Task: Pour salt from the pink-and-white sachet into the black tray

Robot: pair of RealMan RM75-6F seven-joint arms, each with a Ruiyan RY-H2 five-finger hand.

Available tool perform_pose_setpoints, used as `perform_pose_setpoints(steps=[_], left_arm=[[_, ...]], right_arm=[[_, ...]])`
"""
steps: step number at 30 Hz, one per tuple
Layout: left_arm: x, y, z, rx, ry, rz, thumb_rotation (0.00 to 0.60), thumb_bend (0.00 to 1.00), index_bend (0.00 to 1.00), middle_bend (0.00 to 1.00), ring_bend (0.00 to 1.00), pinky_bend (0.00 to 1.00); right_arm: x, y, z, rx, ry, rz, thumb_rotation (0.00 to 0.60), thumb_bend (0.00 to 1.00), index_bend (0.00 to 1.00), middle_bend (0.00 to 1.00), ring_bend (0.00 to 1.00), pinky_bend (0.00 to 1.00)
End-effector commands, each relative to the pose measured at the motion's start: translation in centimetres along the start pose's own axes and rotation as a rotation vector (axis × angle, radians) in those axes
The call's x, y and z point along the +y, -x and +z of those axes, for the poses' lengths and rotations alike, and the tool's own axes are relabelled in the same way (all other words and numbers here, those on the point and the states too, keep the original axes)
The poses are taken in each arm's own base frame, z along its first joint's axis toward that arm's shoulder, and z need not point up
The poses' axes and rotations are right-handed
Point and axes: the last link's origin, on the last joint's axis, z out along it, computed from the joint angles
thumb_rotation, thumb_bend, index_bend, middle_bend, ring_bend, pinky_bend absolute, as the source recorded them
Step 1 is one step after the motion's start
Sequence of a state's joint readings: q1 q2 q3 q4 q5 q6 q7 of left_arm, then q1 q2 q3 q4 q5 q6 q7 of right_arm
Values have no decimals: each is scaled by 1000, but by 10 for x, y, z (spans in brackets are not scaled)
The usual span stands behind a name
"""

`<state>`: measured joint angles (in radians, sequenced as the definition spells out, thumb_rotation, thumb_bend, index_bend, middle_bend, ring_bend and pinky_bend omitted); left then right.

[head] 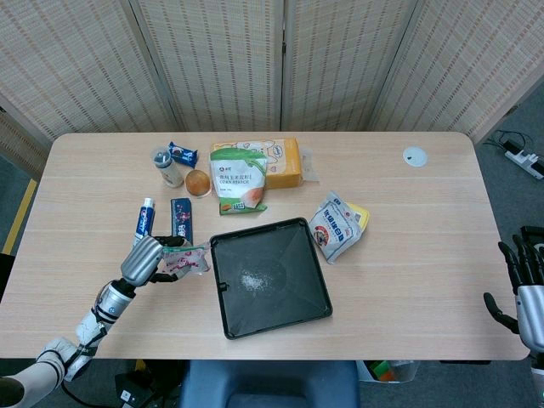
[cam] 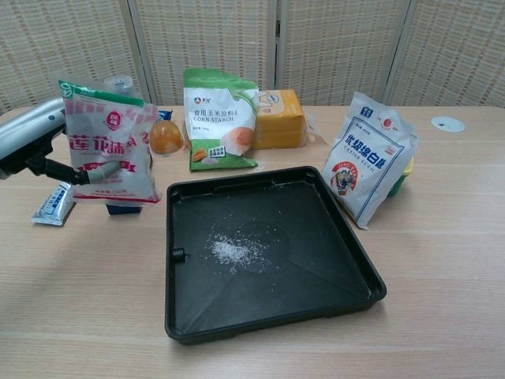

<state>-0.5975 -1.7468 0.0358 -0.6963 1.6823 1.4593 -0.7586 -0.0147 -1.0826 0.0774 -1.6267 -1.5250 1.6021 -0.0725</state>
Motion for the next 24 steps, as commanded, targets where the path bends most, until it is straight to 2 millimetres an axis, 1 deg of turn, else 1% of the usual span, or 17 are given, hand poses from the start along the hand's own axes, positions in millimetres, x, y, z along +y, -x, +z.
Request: perform_pose_setpoints(steps=[1,3,12,15,24], left_arm=[[-5,10,-7,-46,19,62,600,548,483,687,568,614],[-9,12,-8,-58,14,80,600,548,481,671,537,571],[-21,21,-5,-109,-11,104,600,547,478,625,493,519],[-24,24,-1,-136,-15,110,600,547,471,599,466,482],[-28,31,11,-184,-20,177,600,544,455,565,449,450]], right_arm=[[0,1,0,-2,2,0,600,344,37,7,43,0],[0,1,0,-3,2,0,600,344,37,7,43,0],[-2,1,0,-6,4,-3,600,344,37,7,44,0],[-2,0,-1,-6,8,-6,600,345,37,7,44,0],[-1,0,-3,-10,20,-13,600,345,37,7,41,0]])
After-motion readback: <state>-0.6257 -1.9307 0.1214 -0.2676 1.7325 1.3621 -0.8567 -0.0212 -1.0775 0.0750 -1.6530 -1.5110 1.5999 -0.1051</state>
